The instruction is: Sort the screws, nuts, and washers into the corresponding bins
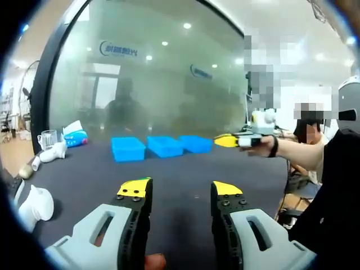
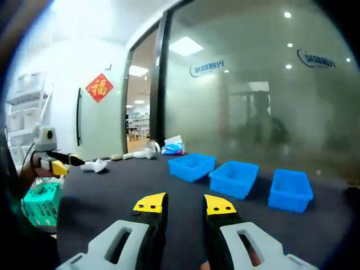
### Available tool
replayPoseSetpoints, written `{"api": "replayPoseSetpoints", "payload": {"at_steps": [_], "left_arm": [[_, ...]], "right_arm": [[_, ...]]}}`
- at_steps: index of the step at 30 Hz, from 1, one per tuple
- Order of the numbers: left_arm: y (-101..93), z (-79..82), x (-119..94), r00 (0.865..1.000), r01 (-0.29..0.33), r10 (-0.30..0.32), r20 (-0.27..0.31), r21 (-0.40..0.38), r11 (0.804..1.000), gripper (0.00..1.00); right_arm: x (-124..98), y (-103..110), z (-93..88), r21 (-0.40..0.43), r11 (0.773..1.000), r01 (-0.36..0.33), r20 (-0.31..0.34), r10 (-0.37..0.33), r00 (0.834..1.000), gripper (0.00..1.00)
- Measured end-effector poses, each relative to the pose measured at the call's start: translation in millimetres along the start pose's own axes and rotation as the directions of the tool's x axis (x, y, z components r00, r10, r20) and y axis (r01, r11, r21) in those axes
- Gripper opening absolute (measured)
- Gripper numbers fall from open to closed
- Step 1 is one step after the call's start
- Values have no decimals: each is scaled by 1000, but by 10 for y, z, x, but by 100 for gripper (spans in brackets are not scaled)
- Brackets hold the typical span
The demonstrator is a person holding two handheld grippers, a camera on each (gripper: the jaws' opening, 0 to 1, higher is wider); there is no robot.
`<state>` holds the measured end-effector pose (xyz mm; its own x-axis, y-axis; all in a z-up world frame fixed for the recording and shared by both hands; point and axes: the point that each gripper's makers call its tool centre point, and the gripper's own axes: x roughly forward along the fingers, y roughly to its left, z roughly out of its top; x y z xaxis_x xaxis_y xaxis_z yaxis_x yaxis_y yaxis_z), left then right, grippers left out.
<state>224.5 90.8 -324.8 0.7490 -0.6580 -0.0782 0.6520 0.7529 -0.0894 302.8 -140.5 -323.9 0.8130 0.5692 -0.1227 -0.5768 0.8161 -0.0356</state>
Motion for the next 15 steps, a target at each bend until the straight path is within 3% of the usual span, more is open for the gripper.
{"api": "replayPoseSetpoints", "payload": {"at_steps": [8,15], "left_arm": [[-68,-24,31,1000,16,-16,-7,1,1000,40],[-87,-23,33,1000,20,-20,-8,5,1000,40]], "right_arm": [[-408,118,-177,3,1000,11,3,-11,1000,22],[-596,107,-343,0,1000,15,-23,-15,1000,23]]}}
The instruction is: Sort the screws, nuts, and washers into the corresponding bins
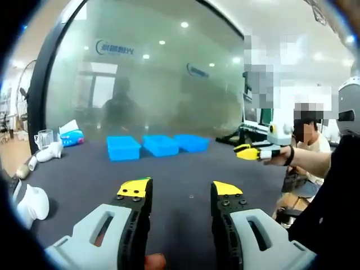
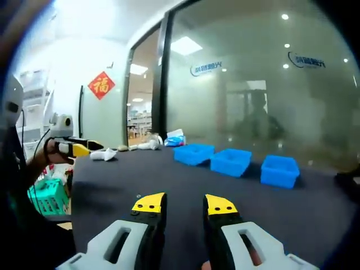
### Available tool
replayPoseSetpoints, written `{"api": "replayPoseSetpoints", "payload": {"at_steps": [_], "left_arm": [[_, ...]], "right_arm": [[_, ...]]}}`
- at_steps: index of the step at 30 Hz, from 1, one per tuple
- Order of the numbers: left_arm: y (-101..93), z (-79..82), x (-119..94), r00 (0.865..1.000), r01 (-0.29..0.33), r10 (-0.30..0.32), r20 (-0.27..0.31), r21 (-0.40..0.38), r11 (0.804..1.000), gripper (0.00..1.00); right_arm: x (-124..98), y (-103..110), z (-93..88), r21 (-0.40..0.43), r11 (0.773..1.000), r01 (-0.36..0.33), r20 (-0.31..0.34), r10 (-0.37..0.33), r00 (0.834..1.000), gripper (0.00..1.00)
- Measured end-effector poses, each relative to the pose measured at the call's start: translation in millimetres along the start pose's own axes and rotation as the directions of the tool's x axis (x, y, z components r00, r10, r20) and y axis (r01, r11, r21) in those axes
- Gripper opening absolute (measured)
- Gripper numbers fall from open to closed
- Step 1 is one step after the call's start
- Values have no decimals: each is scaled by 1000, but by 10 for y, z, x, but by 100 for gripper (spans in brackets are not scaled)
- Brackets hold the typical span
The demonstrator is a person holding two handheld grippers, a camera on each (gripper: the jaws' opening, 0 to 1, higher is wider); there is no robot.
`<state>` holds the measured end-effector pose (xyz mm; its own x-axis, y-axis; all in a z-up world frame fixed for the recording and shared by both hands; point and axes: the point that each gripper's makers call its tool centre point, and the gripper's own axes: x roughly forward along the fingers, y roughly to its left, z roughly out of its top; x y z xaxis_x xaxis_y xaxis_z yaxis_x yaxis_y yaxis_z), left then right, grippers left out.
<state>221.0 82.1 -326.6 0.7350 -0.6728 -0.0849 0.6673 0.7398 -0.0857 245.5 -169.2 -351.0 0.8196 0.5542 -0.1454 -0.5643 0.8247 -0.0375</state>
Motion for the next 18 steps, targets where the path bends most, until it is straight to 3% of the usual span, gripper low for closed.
{"api": "replayPoseSetpoints", "payload": {"at_steps": [6,12,15,18], "left_arm": [[-15,-32,-3,1000,6,-6,-12,2,1000,40],[-19,-65,-9,1000,16,-16,-26,8,1000,41],[-26,-107,-13,999,24,-24,-40,10,1000,41],[-30,-143,-18,998,30,-29,-54,17,999,41]], "right_arm": [[-30,109,-85,-37,999,-37,-38,36,999,29],[8,261,-95,-68,991,-114,-86,108,990,29],[40,333,-85,-85,982,-172,-131,160,978,29],[78,415,-108,-95,964,-247,-208,224,952,28]]}}
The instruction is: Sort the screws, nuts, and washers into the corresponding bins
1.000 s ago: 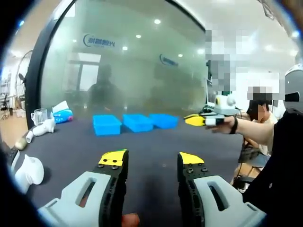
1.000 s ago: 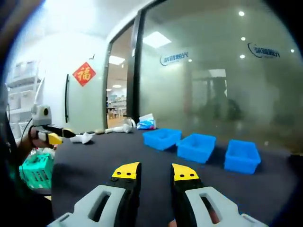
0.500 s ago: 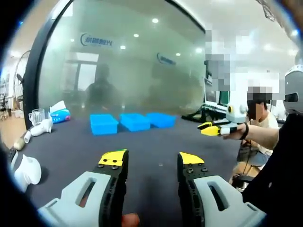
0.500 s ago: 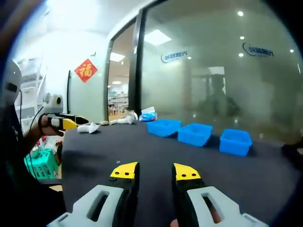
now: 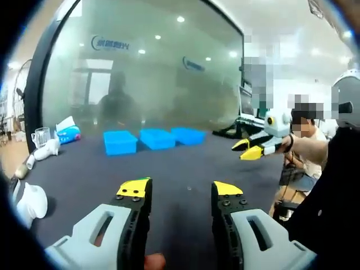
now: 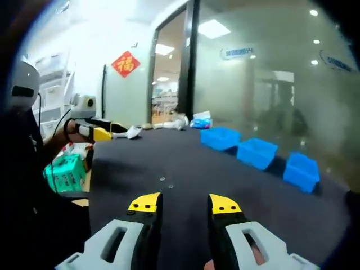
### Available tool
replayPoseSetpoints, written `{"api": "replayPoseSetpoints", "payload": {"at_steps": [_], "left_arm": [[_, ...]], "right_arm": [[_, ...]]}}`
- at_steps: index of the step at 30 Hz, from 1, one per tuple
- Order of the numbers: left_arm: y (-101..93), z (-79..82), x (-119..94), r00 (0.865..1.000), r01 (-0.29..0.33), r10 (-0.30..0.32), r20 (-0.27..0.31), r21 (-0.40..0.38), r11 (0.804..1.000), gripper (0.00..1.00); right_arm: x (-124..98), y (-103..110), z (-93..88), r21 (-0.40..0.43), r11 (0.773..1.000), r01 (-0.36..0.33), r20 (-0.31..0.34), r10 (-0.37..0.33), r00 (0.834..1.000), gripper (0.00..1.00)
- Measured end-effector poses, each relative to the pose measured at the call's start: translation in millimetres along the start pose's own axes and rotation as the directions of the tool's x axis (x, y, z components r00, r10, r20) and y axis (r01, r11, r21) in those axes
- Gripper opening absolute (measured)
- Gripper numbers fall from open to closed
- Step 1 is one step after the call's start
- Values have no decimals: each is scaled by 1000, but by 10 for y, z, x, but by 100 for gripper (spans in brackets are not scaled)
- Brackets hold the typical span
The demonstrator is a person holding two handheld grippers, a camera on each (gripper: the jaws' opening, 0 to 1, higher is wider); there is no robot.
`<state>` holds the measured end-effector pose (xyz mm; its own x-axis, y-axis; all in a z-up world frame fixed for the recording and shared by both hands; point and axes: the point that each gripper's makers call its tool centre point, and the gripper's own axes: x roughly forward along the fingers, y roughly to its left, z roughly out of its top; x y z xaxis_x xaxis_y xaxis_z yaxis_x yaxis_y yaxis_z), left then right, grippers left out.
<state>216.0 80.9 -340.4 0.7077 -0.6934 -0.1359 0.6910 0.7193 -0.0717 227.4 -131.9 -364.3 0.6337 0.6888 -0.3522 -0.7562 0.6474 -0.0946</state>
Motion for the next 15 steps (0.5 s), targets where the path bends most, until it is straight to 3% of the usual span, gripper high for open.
{"api": "replayPoseSetpoints", "payload": {"at_steps": [6,15], "left_arm": [[-14,-50,-9,1000,10,-10,-16,7,1000,41],[-19,-88,-6,999,18,-17,-34,16,1000,41]], "right_arm": [[189,98,-3,-108,987,-123,-137,107,985,27],[516,236,-15,-220,928,-300,-340,215,916,27]]}}
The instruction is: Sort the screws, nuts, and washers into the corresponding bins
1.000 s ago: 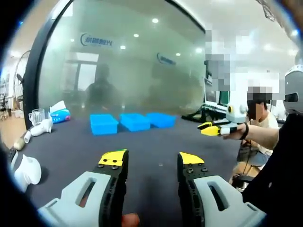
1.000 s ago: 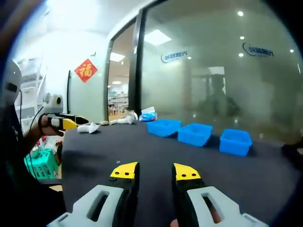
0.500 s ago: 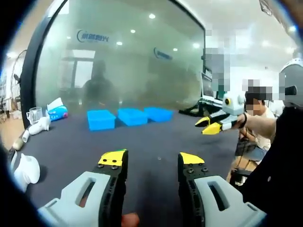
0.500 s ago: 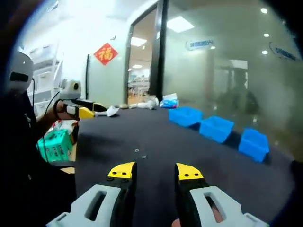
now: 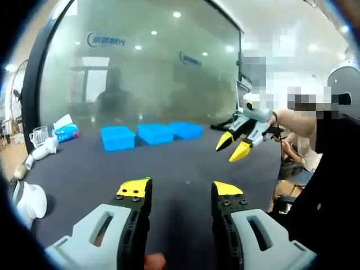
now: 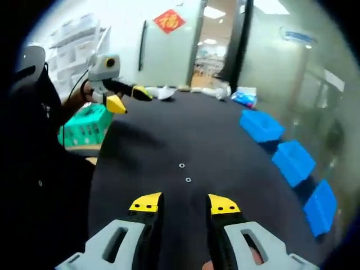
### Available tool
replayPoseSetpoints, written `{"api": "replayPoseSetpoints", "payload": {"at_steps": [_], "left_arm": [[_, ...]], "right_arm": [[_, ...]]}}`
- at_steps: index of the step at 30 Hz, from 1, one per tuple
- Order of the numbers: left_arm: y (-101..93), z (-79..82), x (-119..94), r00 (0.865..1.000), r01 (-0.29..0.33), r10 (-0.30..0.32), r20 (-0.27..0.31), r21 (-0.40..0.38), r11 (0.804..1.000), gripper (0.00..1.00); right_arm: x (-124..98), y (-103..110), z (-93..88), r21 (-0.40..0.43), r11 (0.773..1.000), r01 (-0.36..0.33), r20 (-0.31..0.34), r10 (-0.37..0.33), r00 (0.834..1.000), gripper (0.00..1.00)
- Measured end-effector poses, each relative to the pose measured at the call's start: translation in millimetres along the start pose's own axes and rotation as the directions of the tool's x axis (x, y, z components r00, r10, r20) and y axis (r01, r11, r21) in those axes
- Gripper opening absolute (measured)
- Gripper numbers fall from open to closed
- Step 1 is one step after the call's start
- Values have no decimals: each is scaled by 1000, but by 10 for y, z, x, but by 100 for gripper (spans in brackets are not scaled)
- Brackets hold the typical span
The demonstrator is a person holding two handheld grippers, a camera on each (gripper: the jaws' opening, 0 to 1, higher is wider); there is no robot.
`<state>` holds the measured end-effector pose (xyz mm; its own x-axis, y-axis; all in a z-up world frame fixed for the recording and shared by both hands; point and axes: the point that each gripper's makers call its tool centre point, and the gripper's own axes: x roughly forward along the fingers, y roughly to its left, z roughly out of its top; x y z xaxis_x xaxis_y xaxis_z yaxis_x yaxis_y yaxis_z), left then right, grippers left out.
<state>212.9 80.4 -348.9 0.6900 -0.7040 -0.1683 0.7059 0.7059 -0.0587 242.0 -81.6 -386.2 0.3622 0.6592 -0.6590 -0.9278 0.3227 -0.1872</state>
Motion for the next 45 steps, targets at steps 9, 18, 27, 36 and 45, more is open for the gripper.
{"api": "replayPoseSetpoints", "payload": {"at_steps": [9,18,27,36,45], "left_arm": [[-2,-57,0,1000,5,-5,-21,8,1000,41],[18,-66,-5,1000,0,-1,-15,-6,1000,41],[29,-75,-3,1000,3,-3,-8,-17,1000,41],[68,-93,-8,1000,-4,4,-5,-28,1000,41],[23,-97,24,1000,12,-12,-6,-29,1000,41]], "right_arm": [[250,3,-9,-95,992,-84,-130,72,989,26],[476,16,-2,-135,980,-147,-205,117,972,20],[692,-19,-48,-142,972,-188,-270,145,952,20],[722,-18,-88,-53,977,-205,-287,182,940,15],[757,-73,-88,4,978,-210,-285,203,937,8]]}}
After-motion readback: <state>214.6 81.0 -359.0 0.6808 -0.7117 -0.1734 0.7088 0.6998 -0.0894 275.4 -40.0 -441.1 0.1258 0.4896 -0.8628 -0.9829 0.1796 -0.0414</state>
